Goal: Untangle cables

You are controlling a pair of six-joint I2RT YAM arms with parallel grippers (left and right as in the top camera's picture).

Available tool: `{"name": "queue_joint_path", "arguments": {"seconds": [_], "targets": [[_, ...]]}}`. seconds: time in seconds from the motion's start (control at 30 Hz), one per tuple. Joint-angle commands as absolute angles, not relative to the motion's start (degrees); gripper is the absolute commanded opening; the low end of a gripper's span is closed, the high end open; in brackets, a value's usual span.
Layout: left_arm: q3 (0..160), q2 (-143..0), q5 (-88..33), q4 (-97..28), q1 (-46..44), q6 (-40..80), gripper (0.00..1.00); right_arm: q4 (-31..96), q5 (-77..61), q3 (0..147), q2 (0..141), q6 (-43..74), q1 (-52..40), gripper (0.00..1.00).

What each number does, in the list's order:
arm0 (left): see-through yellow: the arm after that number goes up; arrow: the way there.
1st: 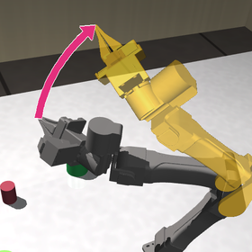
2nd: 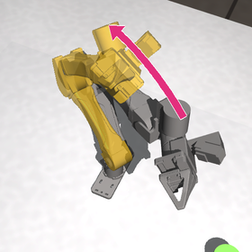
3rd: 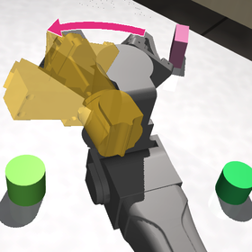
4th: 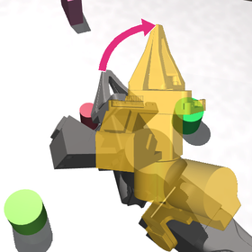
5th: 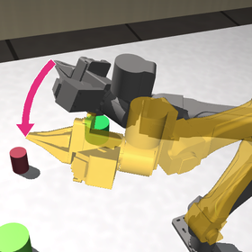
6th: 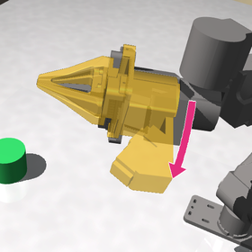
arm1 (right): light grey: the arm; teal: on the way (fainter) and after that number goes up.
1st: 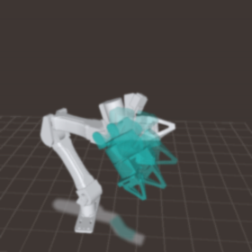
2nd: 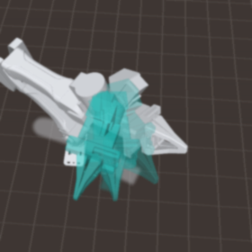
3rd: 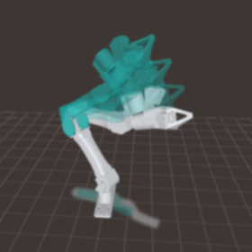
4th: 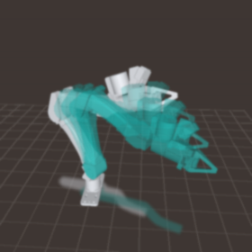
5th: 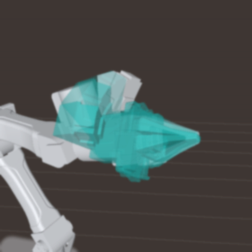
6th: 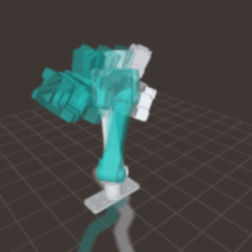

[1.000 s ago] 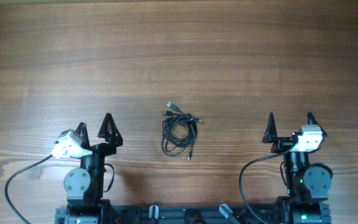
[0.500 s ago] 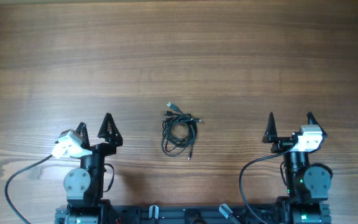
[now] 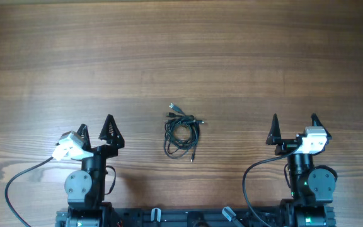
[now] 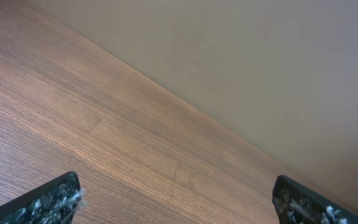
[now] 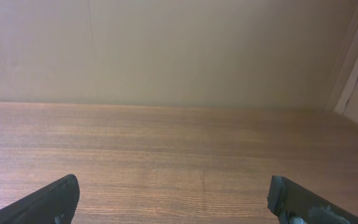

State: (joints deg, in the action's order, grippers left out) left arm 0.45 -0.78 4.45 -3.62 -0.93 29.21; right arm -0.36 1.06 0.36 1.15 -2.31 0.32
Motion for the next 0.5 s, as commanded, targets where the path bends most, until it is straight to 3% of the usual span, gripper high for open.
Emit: {"name": "queue_joint_path", "arguments": {"seconds": [0.0,0.47], "targets": [[0.34,-0.32,4.56,-3.73,-0.47,28.29,1.0,-0.34,-0.05,0.3,0.27,-2.94,0.58,1.0],[0.34,-0.32,4.58,-3.22,-0.47,28.29,1.0,-0.34,-0.05,0.3,0.27,-2.96,0.58,1.0]]}}
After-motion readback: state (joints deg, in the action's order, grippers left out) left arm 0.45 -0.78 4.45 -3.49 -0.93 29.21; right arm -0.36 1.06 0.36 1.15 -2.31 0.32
